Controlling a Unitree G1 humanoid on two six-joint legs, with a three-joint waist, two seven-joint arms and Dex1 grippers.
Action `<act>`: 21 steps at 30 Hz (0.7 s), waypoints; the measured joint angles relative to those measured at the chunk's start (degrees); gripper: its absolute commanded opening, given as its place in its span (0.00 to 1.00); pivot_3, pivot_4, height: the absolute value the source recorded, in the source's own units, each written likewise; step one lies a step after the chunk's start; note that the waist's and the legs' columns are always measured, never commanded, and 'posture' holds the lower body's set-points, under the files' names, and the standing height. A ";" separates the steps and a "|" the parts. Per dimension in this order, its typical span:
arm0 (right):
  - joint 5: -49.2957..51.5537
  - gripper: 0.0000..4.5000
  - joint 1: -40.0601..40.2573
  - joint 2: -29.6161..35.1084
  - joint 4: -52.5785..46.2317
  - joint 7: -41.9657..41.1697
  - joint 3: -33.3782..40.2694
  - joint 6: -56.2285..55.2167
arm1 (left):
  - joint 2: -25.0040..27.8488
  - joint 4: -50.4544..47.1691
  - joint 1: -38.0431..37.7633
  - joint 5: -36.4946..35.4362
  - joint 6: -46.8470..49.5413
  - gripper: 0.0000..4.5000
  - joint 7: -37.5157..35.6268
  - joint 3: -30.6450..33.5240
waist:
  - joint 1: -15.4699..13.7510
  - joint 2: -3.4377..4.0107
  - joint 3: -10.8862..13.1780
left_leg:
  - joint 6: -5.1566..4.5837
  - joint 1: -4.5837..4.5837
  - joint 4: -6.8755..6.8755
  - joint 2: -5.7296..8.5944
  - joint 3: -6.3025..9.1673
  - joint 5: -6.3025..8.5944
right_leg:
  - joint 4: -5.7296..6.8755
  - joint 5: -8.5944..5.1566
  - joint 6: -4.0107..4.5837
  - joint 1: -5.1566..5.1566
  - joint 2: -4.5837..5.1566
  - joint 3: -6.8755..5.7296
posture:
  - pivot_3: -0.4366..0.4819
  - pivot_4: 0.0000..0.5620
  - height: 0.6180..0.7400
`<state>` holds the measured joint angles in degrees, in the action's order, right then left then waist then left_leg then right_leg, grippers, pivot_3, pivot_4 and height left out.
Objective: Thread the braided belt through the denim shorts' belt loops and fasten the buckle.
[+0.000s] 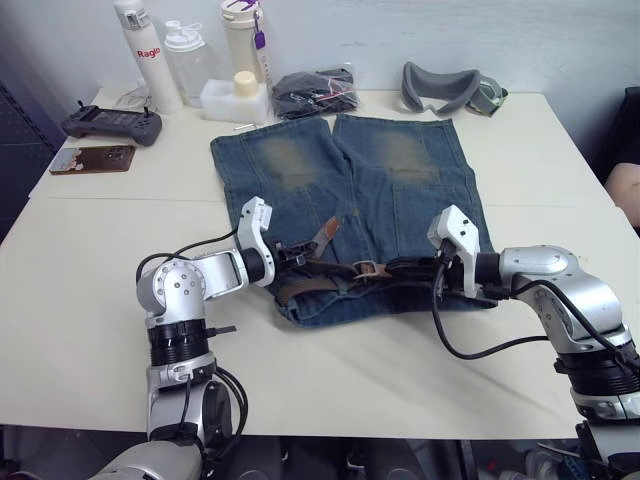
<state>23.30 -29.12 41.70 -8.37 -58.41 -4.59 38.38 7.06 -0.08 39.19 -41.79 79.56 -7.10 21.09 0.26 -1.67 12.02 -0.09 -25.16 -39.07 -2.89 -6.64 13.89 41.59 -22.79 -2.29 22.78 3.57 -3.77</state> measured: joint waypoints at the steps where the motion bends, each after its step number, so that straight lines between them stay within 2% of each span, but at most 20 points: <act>1: 0.02 0.01 -0.11 0.00 0.00 -0.07 0.00 0.11 | 0.00 -0.04 -0.07 0.00 0.00 0.00 -0.01 -0.02 | -0.01 0.00 0.00 | 0.00 0.00 0.00 0.00 0.00 0.00 | 0.00 0.00 0.00 0.00 0.00 0.00 | 0.48 0.27 0.51; 2: 0.10 0.01 -0.61 0.02 0.00 -0.42 -0.18 0.45 | 0.07 -0.47 -0.37 -0.01 0.00 0.00 -0.01 0.10 | -0.15 -0.04 -0.05 | 0.17 0.11 -0.22 -0.52 -0.86 0.23 | 0.25 0.03 0.06 0.68 -0.27 0.76 | 0.48 0.27 0.51; 4: 0.21 0.01 -1.09 -0.02 -0.06 -1.12 -0.34 0.46 | 0.14 -1.23 -0.89 -0.01 -0.03 0.00 0.02 0.46 | -0.77 -0.17 -0.06 | 0.28 0.06 -0.56 -1.10 -2.08 0.65 | 0.47 0.21 0.34 1.24 -0.93 1.95 | 0.48 0.27 0.51; 12: -1.27 0.01 -1.40 -0.86 0.49 -2.27 -3.63 -1.10 | -0.51 -1.46 -0.84 -0.01 -0.09 0.00 0.04 0.46 | 0.36 -0.15 -0.08 | 0.36 0.02 -0.56 -1.11 -1.62 0.68 | 0.44 0.19 0.29 1.04 -1.06 1.71 | 0.48 0.27 0.51; 21: -4.34 0.01 -4.50 -4.43 7.10 -2.17 -6.49 -4.54 | -1.70 -1.92 -0.85 -0.01 -0.12 0.00 0.18 0.44 | 0.55 -0.15 -0.08 | 0.35 0.05 -0.59 -1.12 -1.52 0.68 | 0.41 0.19 0.29 0.94 -1.05 1.60 | 0.48 0.27 0.51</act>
<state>18.96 -33.62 37.27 -1.27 -60.57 -11.08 33.84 5.36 -2.00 38.34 -41.80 79.44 -6.91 21.53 0.81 -1.82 11.95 0.27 -25.12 -39.66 -4.01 -8.16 14.57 42.00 -22.61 -2.01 23.71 2.52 -2.16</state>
